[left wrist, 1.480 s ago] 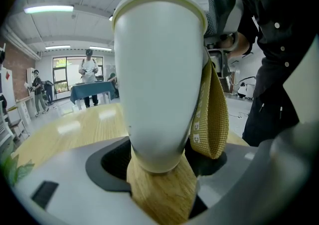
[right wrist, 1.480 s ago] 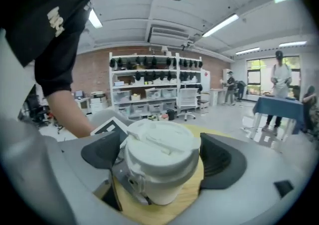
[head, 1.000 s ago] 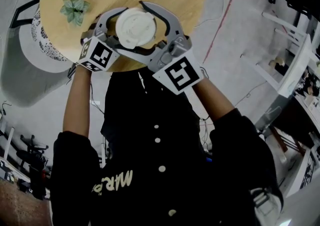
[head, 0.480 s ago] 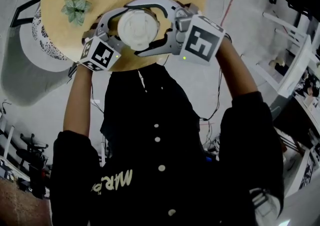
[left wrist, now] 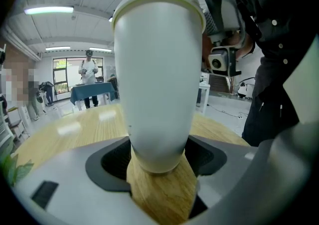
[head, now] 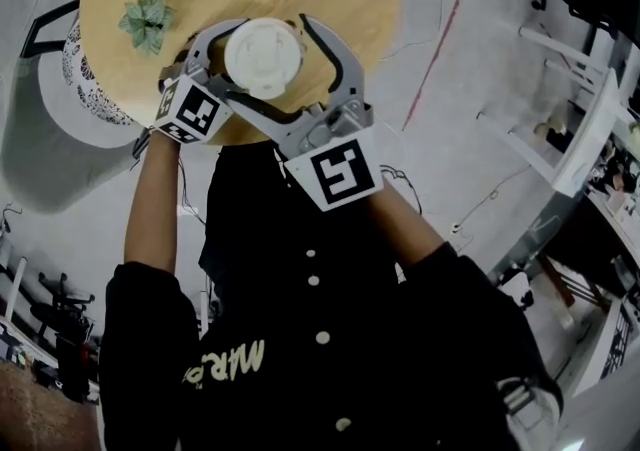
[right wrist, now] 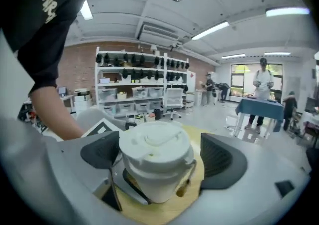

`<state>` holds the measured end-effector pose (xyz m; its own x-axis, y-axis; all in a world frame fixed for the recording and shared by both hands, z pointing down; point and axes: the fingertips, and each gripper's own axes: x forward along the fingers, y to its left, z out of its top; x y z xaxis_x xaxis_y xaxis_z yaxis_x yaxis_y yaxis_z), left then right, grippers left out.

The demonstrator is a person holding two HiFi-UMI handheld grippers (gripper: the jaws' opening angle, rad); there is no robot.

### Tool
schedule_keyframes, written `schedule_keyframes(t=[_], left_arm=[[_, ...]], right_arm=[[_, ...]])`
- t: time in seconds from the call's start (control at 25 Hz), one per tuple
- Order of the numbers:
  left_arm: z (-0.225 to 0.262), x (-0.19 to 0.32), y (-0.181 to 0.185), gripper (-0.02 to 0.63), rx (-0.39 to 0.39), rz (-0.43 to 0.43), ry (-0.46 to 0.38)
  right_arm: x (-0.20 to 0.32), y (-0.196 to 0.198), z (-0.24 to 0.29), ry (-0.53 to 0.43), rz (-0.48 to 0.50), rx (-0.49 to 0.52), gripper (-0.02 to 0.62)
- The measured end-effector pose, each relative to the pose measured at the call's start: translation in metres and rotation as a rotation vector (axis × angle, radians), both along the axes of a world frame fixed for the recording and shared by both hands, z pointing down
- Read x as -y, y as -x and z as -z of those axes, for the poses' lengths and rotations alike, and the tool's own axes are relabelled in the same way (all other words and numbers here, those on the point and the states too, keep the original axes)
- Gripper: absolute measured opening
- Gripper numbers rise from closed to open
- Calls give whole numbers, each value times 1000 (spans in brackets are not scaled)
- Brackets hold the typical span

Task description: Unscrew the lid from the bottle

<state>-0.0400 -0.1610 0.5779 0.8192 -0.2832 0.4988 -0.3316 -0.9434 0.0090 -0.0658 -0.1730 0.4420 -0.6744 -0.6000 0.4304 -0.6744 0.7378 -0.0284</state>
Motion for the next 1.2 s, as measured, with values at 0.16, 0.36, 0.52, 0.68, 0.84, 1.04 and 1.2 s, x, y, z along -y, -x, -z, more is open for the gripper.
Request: schedule_keyframes(t=[0.16, 0.36, 0.52, 0.68, 0.84, 1.04, 1.2], left_arm=[[0, 1, 0, 334, 0, 4, -3], [0, 1, -1, 333, -5, 3, -3], [0, 1, 0, 333, -13, 4, 3], [0, 0, 0, 333, -11, -41, 4], [-3, 0, 2, 333, -7, -91, 3], [-4, 0, 4, 333, -6, -107, 17], [-6, 0, 3, 333, 2, -117, 10]], right_arm=[[8, 8, -6, -48, -120, -29, 499], [14, 8, -2, -111, -84, -21, 462], [13, 17, 4, -145, 101, 4, 460], [-4, 25, 7, -165, 561, 42, 462], [-17, 20, -3, -61, 932, 57, 460], [-26, 18, -16, -78, 1052, 86, 462], [-18, 24, -7, -50, 987, 69, 469]])
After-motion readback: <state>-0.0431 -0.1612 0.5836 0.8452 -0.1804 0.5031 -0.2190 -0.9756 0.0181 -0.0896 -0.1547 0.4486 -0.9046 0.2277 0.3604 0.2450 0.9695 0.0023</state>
